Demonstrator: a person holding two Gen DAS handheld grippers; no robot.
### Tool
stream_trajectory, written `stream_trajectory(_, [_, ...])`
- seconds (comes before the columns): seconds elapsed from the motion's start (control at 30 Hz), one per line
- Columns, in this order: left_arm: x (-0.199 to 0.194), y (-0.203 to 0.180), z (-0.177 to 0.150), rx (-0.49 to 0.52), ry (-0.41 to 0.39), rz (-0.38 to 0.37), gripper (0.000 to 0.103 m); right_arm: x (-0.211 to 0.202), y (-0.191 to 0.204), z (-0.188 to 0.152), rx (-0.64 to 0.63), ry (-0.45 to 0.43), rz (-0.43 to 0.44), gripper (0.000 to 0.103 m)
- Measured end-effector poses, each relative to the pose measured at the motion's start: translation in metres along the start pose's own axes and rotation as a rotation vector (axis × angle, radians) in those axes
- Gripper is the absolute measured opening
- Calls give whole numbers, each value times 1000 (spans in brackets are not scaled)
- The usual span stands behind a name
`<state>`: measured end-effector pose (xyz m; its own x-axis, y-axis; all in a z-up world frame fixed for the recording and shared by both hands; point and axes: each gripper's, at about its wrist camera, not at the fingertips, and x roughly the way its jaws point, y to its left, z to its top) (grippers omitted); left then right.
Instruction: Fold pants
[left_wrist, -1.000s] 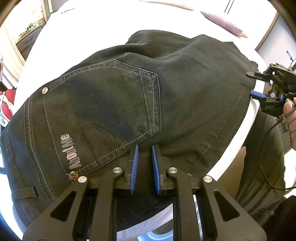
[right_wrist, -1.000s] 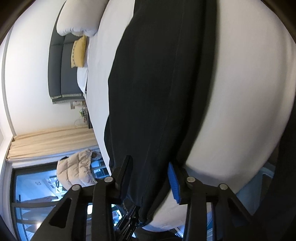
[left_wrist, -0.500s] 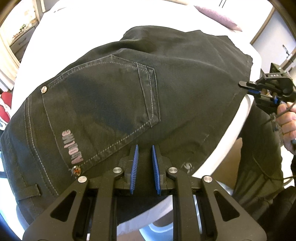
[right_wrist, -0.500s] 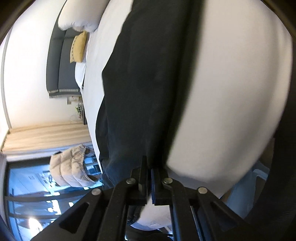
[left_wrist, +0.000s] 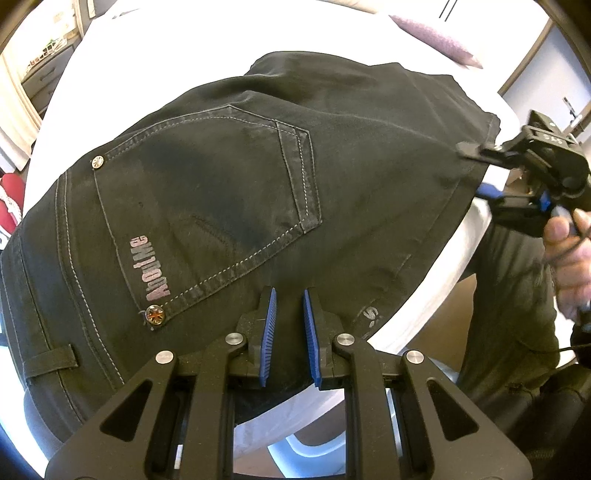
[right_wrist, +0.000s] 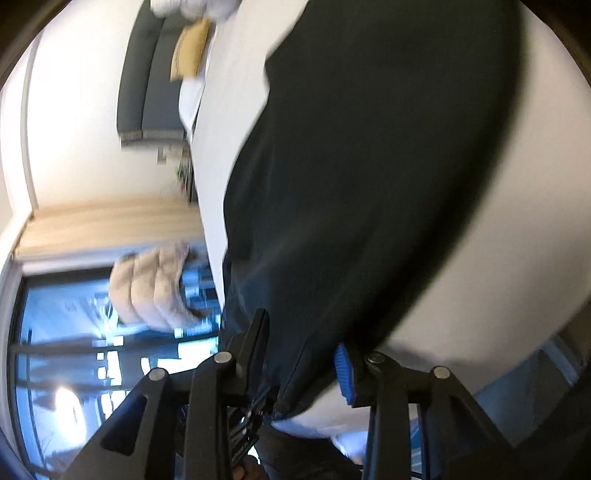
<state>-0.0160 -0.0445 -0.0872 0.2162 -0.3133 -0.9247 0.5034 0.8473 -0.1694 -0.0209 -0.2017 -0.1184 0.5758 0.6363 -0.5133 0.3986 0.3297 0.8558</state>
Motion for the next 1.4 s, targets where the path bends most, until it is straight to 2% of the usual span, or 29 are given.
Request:
stream_trajectory(0.07, [0, 0, -1, 3, 1, -1, 15, 22, 7, -6, -39, 66, -26, 7])
stream_trajectory(0.17, [-2, 2, -4, -5, 1, -10, 15, 30, 10, -11, -84, 94, -85, 4])
stream_trajectory(0.33, [-3, 3, -8, -9, 5, -25, 15, 23, 3, -20, -67, 95, -96, 2])
stream_trajectory(0.5, [-5, 4, -6, -13, 3, -23, 15, 25, 4, -12, -90, 91, -55, 3])
stream_trajectory(0.53, [-7, 4, -5, -12, 4, -23, 15, 22, 2, -9, -71, 76, -34, 9])
stream_trajectory(0.57, [-9, 2, -4, -8, 3, -21, 15, 16, -5, -6, -52, 62, -13, 19])
stream_trajectory(0.63, [-13, 1, -2, -7, -1, -21, 15, 1, -14, 9, 8, -11, 54, 32])
stream_trajectory(0.83, [-12, -8, 13, -15, -28, -25, 15, -55, -42, 59, 93, -259, 105, 33])
stream_trajectory(0.9, [-6, -13, 18, -1, -21, -16, 15, -80, -51, 78, 106, -345, 100, 31])
stream_trajectory(1.0, [3, -13, 18, 0, -7, -6, 15, -108, -73, 99, 172, -435, 125, 12])
stream_trajectory(1.03, [4, -12, 18, -10, -9, -14, 15, -115, -80, 104, 192, -455, 117, 3])
stream_trajectory(1.07, [4, -9, 18, -26, -11, -29, 15, -123, -88, 108, 209, -475, 101, 1])
stream_trajectory(1.17, [4, -4, 16, -45, -13, -46, 15, -144, -101, 114, 211, -523, 107, 1])
stream_trajectory(1.27, [4, -3, 14, -37, -11, -30, 15, -151, -100, 117, 190, -530, 107, 2])
stream_trajectory(1.33, [6, -6, 15, -30, -10, -20, 15, -157, -101, 123, 183, -544, 104, 4])
stream_trajectory(1.4, [6, -6, 14, -24, -8, -12, 15, -164, -104, 131, 204, -593, 109, 9])
